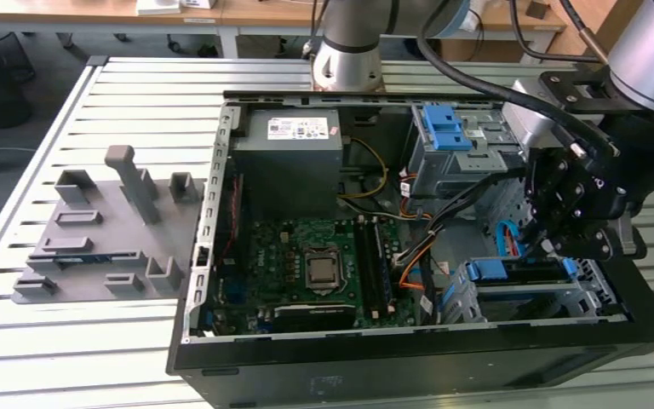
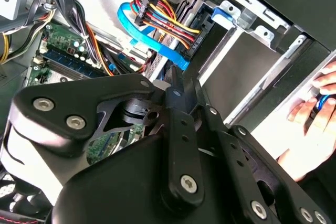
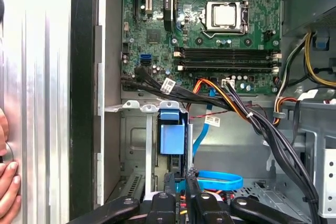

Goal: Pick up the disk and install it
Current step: 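Insert the second disk wire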

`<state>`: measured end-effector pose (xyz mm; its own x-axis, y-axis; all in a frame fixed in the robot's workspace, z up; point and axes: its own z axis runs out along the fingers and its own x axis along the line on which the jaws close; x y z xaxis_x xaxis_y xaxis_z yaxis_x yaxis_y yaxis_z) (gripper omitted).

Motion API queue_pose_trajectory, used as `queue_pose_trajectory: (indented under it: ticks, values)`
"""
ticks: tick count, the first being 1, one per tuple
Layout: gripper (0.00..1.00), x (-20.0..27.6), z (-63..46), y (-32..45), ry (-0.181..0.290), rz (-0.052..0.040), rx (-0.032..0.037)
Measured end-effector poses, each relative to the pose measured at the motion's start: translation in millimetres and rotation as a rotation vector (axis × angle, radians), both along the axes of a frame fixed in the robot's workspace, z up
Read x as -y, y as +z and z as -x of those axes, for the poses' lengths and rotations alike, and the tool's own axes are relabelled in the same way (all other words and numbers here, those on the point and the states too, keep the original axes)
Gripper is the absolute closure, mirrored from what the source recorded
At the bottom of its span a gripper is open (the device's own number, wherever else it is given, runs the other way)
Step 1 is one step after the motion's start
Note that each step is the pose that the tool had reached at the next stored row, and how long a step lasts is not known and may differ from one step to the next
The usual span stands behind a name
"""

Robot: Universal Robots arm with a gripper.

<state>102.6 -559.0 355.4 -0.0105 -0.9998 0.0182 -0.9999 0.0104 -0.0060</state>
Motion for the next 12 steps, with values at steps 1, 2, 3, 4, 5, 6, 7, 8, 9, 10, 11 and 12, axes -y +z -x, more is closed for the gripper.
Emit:
queue_pose_trajectory:
  ticks: [1, 2, 3, 4, 5, 6, 7, 8, 9, 10, 11, 12]
  values:
    - [0.78, 0.0, 0.0, 0.2, 0.000, -0.0001, -0.0004]
    - [0.78, 0.0, 0.0, 0.8, 0.000, 0.0001, -0.0008]
    - [0.78, 0.0, 0.0, 1.4, 0.000, 0.0000, -0.0013]
    - [0.78, 0.0, 0.0, 2.2, 0.000, 0.0002, -0.0020]
    - [0.78, 0.0, 0.0, 2.8, 0.000, -0.0001, -0.0026]
    - [0.78, 0.0, 0.0, 3.2, 0.000, -0.0001, -0.0028]
    - [0.78, 0.0, 0.0, 3.2, 0.000, -0.0002, -0.0029]
    - [0.78, 0.0, 0.0, 3.2, 0.000, -0.0003, -0.0029]
    - [0.78, 0.0, 0.0, 3.4, 0.000, -0.0001, -0.0030]
    - [0.78, 0.0, 0.0, 3.4, 0.000, 0.0000, -0.0030]
    - [0.78, 0.0, 0.0, 3.3, 0.000, -0.0001, -0.0031]
    - [0.78, 0.0, 0.0, 3.3, 0.000, -0.0001, -0.0030]
